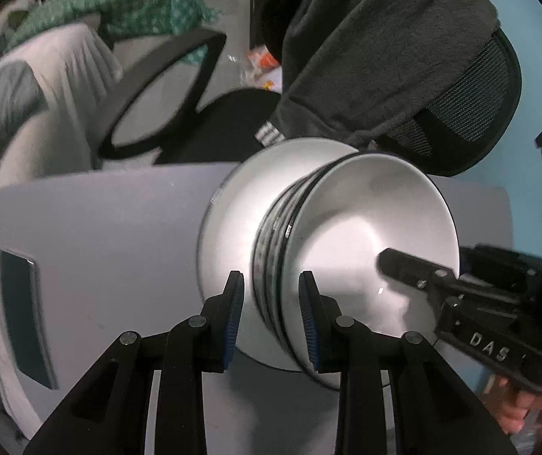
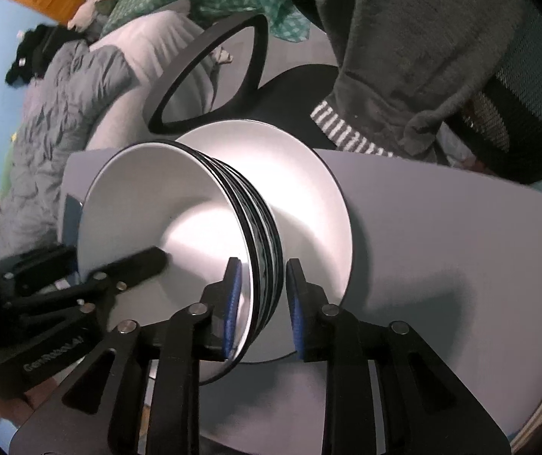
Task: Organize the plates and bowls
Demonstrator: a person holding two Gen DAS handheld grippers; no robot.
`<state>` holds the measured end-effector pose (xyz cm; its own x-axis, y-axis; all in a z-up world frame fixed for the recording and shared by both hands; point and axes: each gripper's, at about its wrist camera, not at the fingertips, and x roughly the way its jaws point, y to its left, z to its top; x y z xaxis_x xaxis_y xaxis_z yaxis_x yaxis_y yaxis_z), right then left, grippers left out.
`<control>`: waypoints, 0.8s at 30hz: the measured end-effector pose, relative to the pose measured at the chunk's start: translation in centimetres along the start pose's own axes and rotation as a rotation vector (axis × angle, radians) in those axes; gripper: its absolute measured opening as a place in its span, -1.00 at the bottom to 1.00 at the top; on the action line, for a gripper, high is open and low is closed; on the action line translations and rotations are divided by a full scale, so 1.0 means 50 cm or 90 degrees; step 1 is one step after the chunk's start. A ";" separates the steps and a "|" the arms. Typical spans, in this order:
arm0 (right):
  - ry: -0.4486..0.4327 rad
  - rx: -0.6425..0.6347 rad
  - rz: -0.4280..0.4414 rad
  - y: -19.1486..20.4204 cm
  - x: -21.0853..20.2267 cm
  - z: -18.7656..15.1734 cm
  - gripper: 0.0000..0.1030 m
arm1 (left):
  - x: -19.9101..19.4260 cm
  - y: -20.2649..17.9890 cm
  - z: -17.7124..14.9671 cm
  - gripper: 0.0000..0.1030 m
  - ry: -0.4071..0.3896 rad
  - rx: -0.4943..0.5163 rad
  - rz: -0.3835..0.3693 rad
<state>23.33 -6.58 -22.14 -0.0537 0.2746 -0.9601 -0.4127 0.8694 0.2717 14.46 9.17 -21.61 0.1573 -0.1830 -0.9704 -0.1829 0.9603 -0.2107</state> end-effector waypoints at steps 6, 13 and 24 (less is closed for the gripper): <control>-0.045 -0.021 -0.069 -0.002 -0.048 -0.007 0.05 | -0.065 0.022 -0.018 0.27 -0.069 -0.017 0.022; -0.095 -0.019 -0.101 0.001 -0.132 -0.033 0.23 | -0.173 0.032 -0.054 0.51 -0.143 -0.034 0.036; -0.192 -0.012 -0.110 0.038 -0.276 -0.097 0.23 | -0.316 0.000 -0.121 0.68 -0.225 0.011 0.061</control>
<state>18.87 -10.70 -8.69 0.2883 0.2361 -0.9280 -0.4093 0.9065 0.1035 6.10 10.78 -6.97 0.4657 -0.0103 -0.8849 -0.1972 0.9736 -0.1151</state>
